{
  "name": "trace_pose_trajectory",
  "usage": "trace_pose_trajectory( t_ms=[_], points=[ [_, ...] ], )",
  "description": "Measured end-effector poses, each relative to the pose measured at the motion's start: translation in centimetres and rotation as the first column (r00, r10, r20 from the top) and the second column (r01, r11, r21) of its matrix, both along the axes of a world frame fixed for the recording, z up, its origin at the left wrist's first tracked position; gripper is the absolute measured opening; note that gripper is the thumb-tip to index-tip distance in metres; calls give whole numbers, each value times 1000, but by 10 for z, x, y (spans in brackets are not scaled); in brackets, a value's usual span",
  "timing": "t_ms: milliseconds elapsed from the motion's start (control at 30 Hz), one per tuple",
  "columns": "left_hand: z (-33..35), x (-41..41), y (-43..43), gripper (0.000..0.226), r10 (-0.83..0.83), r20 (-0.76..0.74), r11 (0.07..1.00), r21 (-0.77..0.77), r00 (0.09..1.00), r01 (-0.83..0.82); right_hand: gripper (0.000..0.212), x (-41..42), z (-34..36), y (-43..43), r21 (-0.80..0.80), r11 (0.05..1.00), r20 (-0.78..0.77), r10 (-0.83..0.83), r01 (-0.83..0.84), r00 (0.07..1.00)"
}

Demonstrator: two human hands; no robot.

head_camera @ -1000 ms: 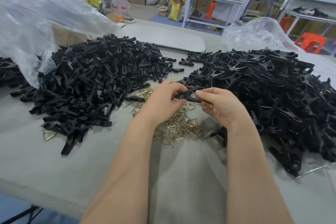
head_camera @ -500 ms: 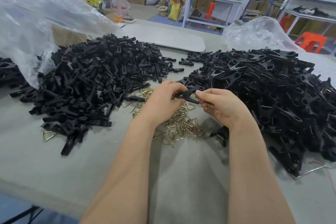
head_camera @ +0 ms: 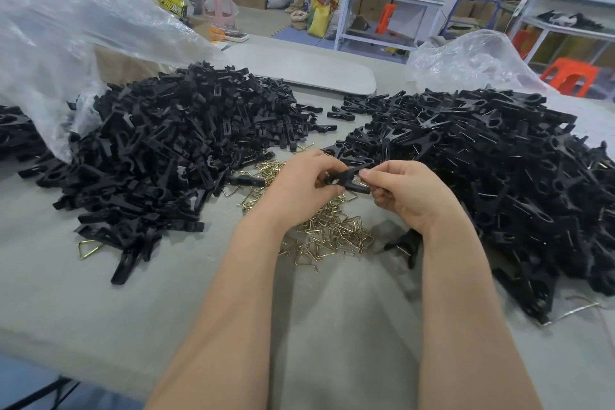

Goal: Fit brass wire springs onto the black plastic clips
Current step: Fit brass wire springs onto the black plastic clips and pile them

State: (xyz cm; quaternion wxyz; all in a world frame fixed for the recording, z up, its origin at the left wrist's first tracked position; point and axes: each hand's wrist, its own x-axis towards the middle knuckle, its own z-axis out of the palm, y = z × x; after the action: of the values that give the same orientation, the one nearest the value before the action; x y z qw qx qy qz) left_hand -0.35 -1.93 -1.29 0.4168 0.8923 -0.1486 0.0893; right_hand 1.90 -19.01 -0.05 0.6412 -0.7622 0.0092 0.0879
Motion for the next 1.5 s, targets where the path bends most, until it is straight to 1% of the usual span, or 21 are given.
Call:
trace_pose_trajectory(
  t_ms=[133, 200, 300, 367, 467, 533, 567, 600, 633, 700, 733, 800, 1000, 1100, 1233, 1367, 1500],
  points=[
    [1, 0, -2, 23, -5, -6, 999, 34, 1000, 6, 16, 2, -2, 0, -55, 998, 28, -37, 39, 999],
    [1, -1, -2, 23, -3, -16, 999, 37, 1000, 4, 16, 2, -3, -1, -33, 999, 7, -15, 15, 1000],
    [2, -3, 0, 23, -16, -23, 1000, -19, 1000, 15, 17, 1, -2, -4, 106, 992, -49, 75, -69, 996],
    [5, -4, 1, 21, -34, -22, 996, -83, 999, 32, 17, 2, -3, -5, 237, 966, -90, 129, -105, 988],
    [9, -5, 2, 21, -85, -30, 955, -286, 996, 73, 16, 2, -6, 0, 466, 870, -111, 237, -160, 965],
    [11, -6, 2, 24, -96, -24, 941, -328, 995, 83, 14, 1, -7, 3, 555, 809, -80, 284, -194, 956],
    [10, -6, 2, 26, -98, -24, 943, -323, 995, 85, 14, 1, -6, 3, 566, 799, -66, 289, -203, 955],
    [9, -6, 1, 26, -88, -21, 952, -297, 996, 78, 15, 1, -5, 3, 551, 810, -62, 279, -201, 958],
    [8, -5, 1, 25, -70, -15, 967, -248, 997, 64, 18, 1, -4, 2, 504, 844, -63, 251, -186, 966],
    [6, -5, -1, 21, -41, -9, 987, -155, 999, 40, 25, 1, -2, 1, 359, 922, -46, 172, -144, 984],
    [5, -4, -1, 21, -36, -9, 989, -141, 999, 34, 28, 1, -2, 0, 311, 942, -32, 144, -127, 989],
    [5, -4, 0, 20, -31, -8, 989, -145, 999, 29, 30, 0, -1, 0, 283, 953, -16, 118, -108, 993],
    [4, -3, 0, 23, -14, -12, 994, -107, 1000, 13, 28, 0, 1, -3, 253, 962, -5, 104, -100, 995],
    [3, -2, 0, 24, -2, -29, 994, -107, 1000, -1, 25, 0, 2, -4, 235, 968, -11, 93, -88, 996],
    [3, -3, 1, 20, 5, -34, 990, -141, 999, -9, 25, 1, 2, -5, 234, 970, -6, 66, -63, 998],
    [3, -2, 0, 23, -19, -38, 994, -109, 999, 15, 30, 1, 1, -6, 280, 952, -10, 132, -124, 991],
    [4, -2, -1, 24, -15, -24, 991, -132, 1000, 11, 29, 2, 0, -6, 373, 922, -42, 132, -107, 990]
  ],
)
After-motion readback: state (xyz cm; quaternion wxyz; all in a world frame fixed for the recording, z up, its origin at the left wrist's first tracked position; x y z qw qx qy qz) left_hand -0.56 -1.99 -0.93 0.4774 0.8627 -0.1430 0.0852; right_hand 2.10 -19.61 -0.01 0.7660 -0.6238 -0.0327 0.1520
